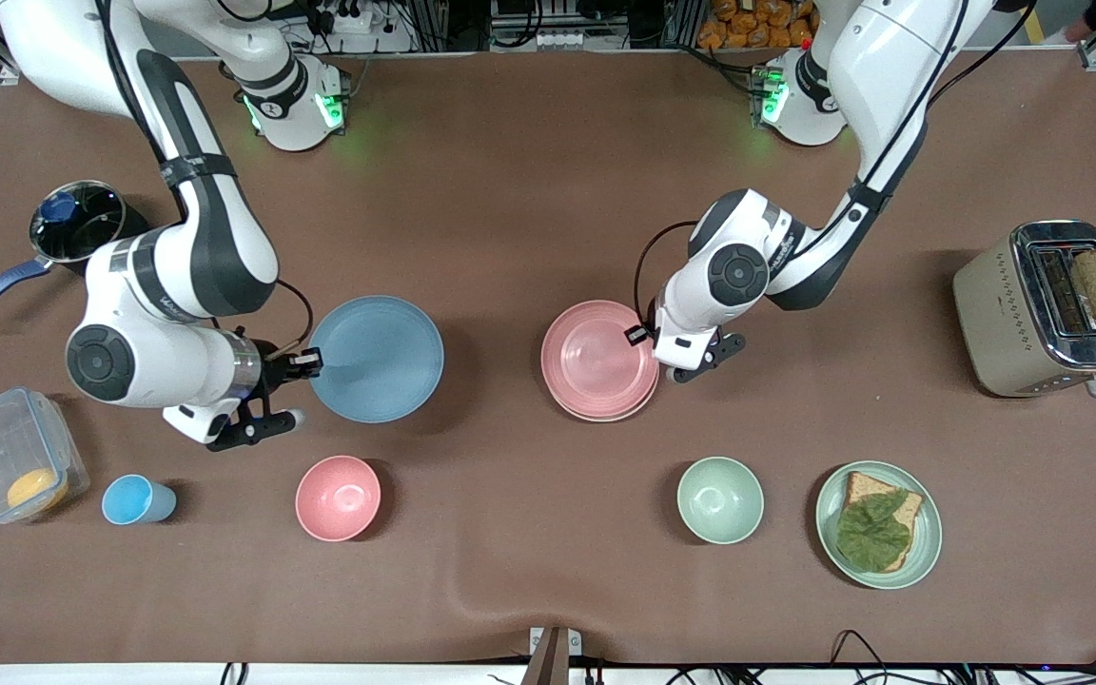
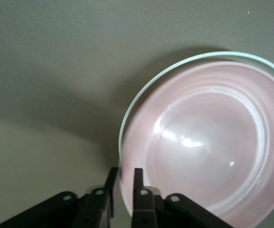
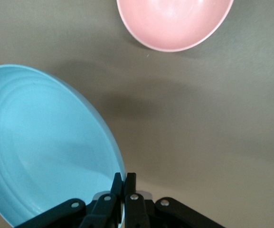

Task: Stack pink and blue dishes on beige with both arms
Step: 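Carry the blue plate onto the pink plate with the right gripper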

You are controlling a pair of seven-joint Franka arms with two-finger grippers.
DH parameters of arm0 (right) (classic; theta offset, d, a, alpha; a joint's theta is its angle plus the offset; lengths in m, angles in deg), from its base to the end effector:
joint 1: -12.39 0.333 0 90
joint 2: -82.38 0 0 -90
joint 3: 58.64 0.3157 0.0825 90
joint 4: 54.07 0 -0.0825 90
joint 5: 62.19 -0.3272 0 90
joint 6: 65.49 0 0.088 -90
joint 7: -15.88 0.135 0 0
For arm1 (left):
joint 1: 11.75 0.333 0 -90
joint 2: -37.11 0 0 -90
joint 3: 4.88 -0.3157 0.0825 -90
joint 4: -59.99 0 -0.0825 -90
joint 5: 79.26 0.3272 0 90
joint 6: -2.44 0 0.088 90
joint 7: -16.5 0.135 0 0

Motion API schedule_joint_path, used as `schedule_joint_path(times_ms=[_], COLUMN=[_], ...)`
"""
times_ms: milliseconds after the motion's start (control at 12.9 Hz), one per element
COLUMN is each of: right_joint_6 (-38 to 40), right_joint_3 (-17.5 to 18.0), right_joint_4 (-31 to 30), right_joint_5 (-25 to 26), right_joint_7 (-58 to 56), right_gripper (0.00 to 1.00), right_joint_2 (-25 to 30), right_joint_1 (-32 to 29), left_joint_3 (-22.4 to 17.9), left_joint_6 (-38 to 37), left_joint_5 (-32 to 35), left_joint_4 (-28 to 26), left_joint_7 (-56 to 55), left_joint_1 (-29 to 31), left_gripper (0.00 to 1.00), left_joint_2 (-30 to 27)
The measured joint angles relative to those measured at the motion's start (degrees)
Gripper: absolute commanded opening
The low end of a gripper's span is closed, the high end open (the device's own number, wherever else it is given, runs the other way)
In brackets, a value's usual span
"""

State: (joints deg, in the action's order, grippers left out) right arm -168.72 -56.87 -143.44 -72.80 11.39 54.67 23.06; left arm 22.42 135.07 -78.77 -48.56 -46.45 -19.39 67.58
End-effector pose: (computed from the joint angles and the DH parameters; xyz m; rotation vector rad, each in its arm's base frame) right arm 0.5847 0.1476 0.3486 -2.9270 -0.3369 0.3764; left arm 0.4890 -0.3218 0.2576 2.9080 0.7947 -0.3164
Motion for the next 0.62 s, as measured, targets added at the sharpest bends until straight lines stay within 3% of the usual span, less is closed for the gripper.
schedule_joint_path(times_ms=[310, 619], right_joint_6=[0.0, -4.4], right_joint_3=[0.0, 0.1], right_joint_4=[-0.5, -0.6], right_joint_5=[-2.5, -6.3], right_joint_7=[2.7, 14.1], right_gripper=[0.00, 0.00], right_joint_2=[-0.3, -1.3], right_joint_1=[2.0, 8.5], left_joint_3=[-0.3, -1.8], left_joint_6=[0.4, -1.4], left_joint_5=[0.0, 3.0], left_joint_4=[1.2, 2.3], left_joint_7=[-0.4, -0.4], left_joint_1=[0.4, 3.7], left_gripper=[1.00, 1.00], left_joint_2=[-0.9, -8.2])
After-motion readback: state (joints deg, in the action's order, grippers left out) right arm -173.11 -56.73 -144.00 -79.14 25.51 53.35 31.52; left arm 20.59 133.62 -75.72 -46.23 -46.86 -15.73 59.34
